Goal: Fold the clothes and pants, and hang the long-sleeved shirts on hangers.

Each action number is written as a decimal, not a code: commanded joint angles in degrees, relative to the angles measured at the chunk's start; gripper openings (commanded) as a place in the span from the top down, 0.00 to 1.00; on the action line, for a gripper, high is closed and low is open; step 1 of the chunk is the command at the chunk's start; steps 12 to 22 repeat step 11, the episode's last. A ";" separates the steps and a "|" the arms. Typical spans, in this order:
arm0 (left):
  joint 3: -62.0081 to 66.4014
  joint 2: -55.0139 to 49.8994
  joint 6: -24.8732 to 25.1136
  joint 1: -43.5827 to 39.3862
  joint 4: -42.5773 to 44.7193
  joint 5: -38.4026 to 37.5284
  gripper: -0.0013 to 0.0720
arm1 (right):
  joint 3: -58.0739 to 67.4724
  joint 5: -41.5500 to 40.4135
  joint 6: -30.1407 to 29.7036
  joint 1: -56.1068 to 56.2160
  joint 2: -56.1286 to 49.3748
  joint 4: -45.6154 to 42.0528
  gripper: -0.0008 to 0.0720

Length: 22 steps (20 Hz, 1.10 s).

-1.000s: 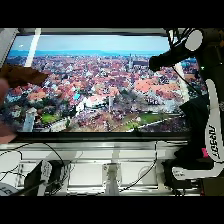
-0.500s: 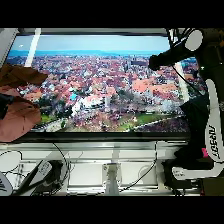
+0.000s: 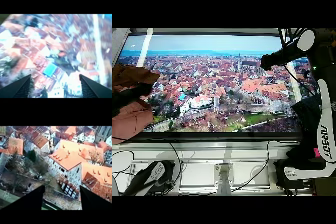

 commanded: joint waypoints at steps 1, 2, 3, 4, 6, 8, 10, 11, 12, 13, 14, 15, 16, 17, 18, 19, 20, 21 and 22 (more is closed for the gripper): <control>2.08 0.07 3.45 -13.22 13.22 4.35 0.22 | 0.00 -0.02 -0.02 0.00 0.00 0.00 0.32; 2.08 0.07 3.45 -15.02 14.84 5.92 0.23 | 0.00 -0.02 -0.02 0.00 0.00 0.00 0.32; 2.08 0.07 3.48 -16.00 15.58 7.63 0.23 | 0.00 -0.02 -0.02 0.00 0.00 0.00 0.32; 2.08 0.07 3.45 -16.22 15.56 9.27 0.23 | 0.00 -0.02 -0.02 0.00 0.00 0.00 0.32; 2.08 0.07 3.48 -15.65 15.56 12.41 0.23 | 0.00 -0.02 -0.02 0.00 0.00 0.00 0.32; 2.08 0.07 3.48 -14.47 15.56 14.32 0.23 | 0.02 -0.04 -0.02 0.00 0.00 0.00 0.32; 2.08 0.07 3.48 -13.16 15.56 15.80 0.23 | 0.02 -0.04 -0.02 0.00 0.00 0.00 0.32; 2.08 0.07 3.48 -12.52 15.56 15.96 0.23 | 0.02 -0.04 -0.02 0.00 0.00 0.00 0.32; 2.08 0.07 3.48 -12.52 15.56 15.96 0.23 | 0.02 -0.04 -0.02 0.00 0.00 0.00 0.32; 2.08 0.07 3.48 -12.52 15.56 15.96 0.23 | 0.02 -0.04 -0.02 0.00 0.00 0.00 0.32; 2.08 0.07 3.48 -12.52 15.56 15.96 0.23 | 0.02 -0.04 -0.02 0.00 0.00 0.00 0.32; 2.08 0.07 3.48 -12.52 15.56 15.96 0.23 | 0.02 -0.04 -0.02 0.00 0.00 0.00 0.32; 2.08 0.07 3.48 -12.52 15.56 15.96 0.23 | 0.02 -0.04 -0.02 0.00 0.00 0.00 0.32; 2.08 0.07 3.48 -12.52 15.56 15.96 0.23 | 0.02 -0.04 -0.02 0.00 0.00 0.00 0.32; 2.08 0.07 3.48 -12.52 15.56 15.96 0.23 | 0.02 -0.04 -0.02 0.00 0.00 0.00 0.32; 2.08 0.07 3.48 -12.52 15.56 15.96 0.23 | 0.02 -0.04 -0.02 0.00 0.00 0.00 0.32; 2.08 0.07 3.48 -12.52 15.56 15.96 0.23 | 0.02 -0.04 -0.02 0.00 0.00 0.00 0.32; 2.08 0.07 3.48 -12.52 15.56 15.96 0.23 | 0.02 -0.04 -0.02 0.00 0.00 0.00 0.32; 2.08 0.07 3.48 -12.52 15.56 15.96 0.23 | 0.02 -0.04 -0.02 0.00 0.00 0.00 0.32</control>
